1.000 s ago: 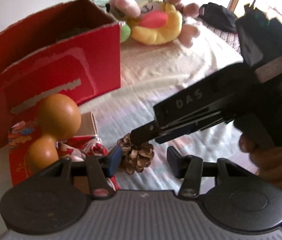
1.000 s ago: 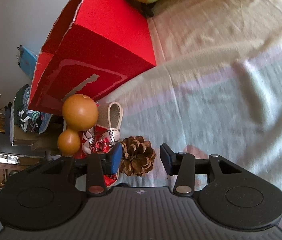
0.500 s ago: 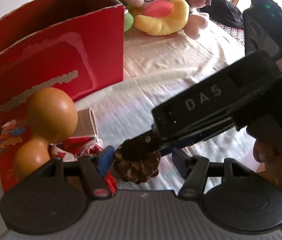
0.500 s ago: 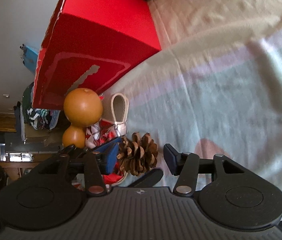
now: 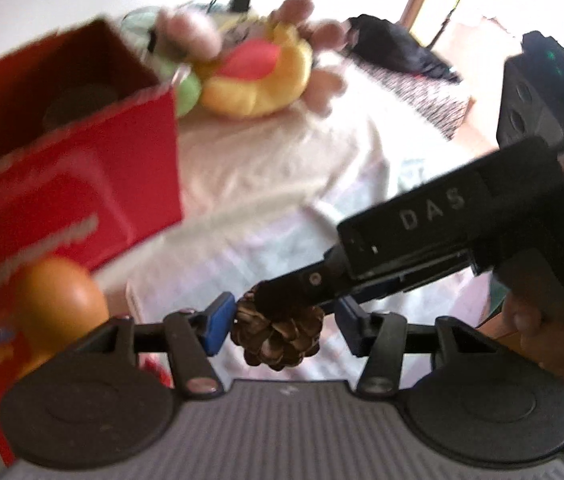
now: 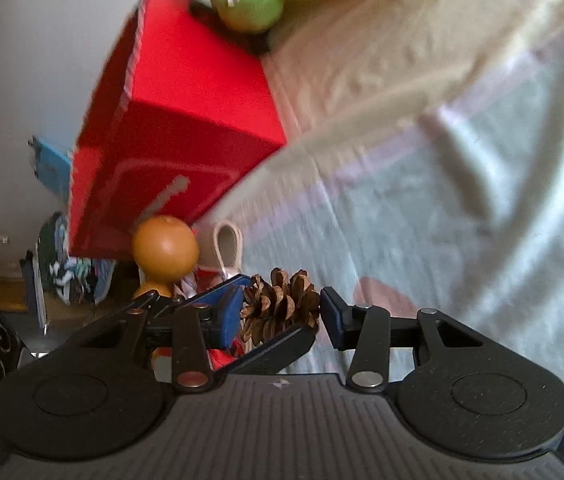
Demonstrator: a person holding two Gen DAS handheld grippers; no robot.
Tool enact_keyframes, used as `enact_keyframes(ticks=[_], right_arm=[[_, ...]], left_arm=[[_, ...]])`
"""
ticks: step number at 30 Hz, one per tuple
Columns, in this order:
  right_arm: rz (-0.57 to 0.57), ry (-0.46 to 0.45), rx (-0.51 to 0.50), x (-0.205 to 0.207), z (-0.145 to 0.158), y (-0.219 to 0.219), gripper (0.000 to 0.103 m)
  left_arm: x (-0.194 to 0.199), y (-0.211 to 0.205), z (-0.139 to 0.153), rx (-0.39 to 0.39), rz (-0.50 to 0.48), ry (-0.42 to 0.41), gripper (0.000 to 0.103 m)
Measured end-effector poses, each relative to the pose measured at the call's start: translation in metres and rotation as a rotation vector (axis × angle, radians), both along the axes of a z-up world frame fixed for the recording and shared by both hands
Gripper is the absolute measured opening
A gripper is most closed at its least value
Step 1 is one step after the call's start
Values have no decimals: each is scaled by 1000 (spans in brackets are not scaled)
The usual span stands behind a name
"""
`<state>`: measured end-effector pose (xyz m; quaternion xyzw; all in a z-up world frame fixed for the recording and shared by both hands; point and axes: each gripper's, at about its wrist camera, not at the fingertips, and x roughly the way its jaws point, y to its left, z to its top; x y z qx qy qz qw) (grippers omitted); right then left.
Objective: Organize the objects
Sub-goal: 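Close the right gripper on the pine cone and lift it, then carry the pine cone with the right gripper into the red box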
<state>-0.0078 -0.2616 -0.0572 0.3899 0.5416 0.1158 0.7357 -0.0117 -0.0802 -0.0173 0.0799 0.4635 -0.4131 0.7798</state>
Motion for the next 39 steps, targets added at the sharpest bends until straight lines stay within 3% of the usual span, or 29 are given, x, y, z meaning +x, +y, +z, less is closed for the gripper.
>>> enact_keyframes(ticks=[9, 16, 22, 27, 33, 39], right_arm=[[-87, -203, -101, -2, 79, 0, 46], [-21, -354, -186, 30, 131, 26, 46], [62, -430, -225, 74, 157, 54, 46], [144, -408, -267, 115, 156, 78, 46], [267, -279, -332, 158, 123, 101, 46], [367, -176, -427, 177, 94, 118, 46]], left_arm=[[19, 4, 70, -140, -65, -138, 54], [53, 40, 115, -220, 7, -197, 54], [88, 68, 134, -263, 104, -228, 54], [122, 84, 121, -264, 181, -166, 54], [148, 91, 78, -246, 251, -37, 54], [159, 82, 37, -189, 253, 58, 54]])
